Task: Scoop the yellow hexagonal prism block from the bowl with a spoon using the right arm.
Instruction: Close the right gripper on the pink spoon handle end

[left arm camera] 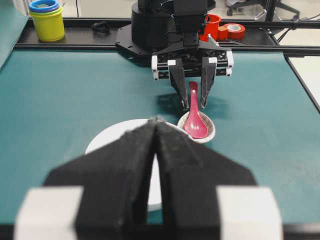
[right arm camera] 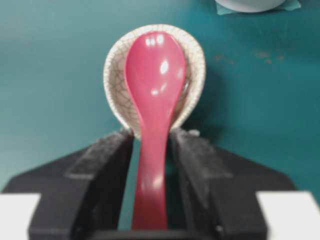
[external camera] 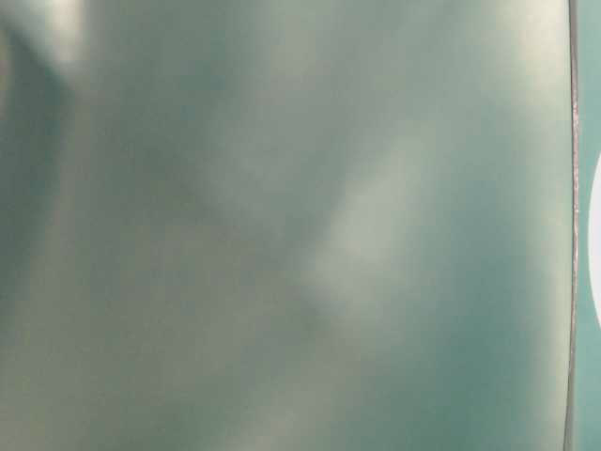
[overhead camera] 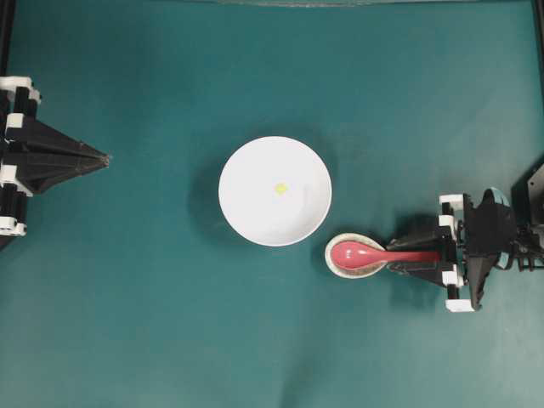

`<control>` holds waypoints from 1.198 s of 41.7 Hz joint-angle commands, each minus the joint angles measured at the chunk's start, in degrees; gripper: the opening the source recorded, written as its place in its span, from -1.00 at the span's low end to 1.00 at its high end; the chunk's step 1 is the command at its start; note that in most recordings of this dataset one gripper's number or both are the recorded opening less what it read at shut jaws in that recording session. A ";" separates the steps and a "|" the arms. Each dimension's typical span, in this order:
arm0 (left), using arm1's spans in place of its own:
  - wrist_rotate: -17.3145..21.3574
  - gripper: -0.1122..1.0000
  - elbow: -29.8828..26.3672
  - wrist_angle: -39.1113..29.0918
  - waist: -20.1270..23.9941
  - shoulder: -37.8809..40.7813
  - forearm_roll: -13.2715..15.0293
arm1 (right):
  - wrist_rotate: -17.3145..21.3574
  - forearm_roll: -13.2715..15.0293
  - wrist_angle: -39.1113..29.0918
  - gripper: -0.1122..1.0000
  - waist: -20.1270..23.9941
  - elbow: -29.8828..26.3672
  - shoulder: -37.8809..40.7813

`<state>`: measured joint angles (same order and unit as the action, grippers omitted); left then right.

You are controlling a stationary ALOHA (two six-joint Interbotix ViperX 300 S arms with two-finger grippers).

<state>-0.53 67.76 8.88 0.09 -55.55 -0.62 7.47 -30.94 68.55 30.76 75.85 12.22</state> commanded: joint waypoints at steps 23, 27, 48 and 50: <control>-0.09 -0.80 -1.41 0.18 0.00 0.53 -0.18 | -0.70 0.00 2.37 -0.48 0.35 0.09 -2.81; -0.09 -0.80 -1.41 0.26 0.00 0.53 -0.18 | -0.97 0.18 2.11 -0.64 0.35 0.53 -4.04; -0.09 -0.80 -1.41 0.18 0.00 0.53 -0.18 | -2.37 -0.18 0.62 -0.81 0.35 1.05 -6.50; -0.09 -0.80 -1.41 0.18 0.00 0.53 -0.18 | -2.37 -0.18 0.18 -0.80 0.35 0.97 -6.59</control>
<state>-0.53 67.76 8.88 0.09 -55.46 -0.70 5.01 -30.94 68.99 30.76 77.08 6.77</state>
